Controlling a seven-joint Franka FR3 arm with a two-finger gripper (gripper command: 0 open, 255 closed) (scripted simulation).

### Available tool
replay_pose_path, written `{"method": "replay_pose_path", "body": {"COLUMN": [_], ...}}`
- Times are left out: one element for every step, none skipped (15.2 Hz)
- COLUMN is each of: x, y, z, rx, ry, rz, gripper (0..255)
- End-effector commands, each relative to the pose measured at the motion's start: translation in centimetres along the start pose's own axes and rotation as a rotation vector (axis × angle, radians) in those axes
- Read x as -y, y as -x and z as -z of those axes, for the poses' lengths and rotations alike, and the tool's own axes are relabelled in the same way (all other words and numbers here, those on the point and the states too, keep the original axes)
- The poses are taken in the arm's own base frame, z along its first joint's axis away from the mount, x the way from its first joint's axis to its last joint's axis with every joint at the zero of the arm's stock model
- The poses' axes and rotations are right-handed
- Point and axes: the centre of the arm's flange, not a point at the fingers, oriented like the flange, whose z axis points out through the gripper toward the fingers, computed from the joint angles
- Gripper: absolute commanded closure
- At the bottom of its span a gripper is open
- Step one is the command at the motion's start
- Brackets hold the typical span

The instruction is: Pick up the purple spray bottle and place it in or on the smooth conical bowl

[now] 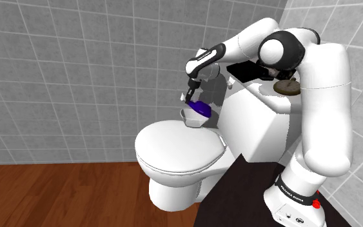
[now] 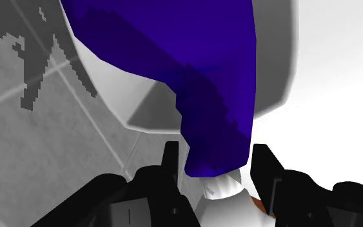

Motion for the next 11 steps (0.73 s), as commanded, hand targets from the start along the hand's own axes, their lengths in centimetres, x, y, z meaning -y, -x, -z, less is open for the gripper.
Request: {"method": "replay_pose_path", "body": {"x": [-0.1,0.0,0.0,0.1,0.1,0.1,0.2,0.2,0.3,0.3,0.3], "y": [0.2,0.3,0.4,0.5,0.6,0.7,0.8,0.9,1.0,1.1,1.2], "z": [-1.0,-1.6,-2.1,-2.6,-3.1,-3.6,-4.1,-4.7,-5.2,-5.7,-6.2], "rx": [0.0,0.0,0.0,0.0,0.0,0.0,0.0,0.0,0.0,0.0,0.0], "ry": [0.0,0.0,0.0,0.0,0.0,0.0,0.0,0.0,0.0,0.0,0.0], "rz": [0.0,0.0,0.0,0.0,0.0,0.0,0.0,0.0,0.0,0.0,0.0], "gripper": [255,255,255,255,255,255,255,255,255,255,255]}}
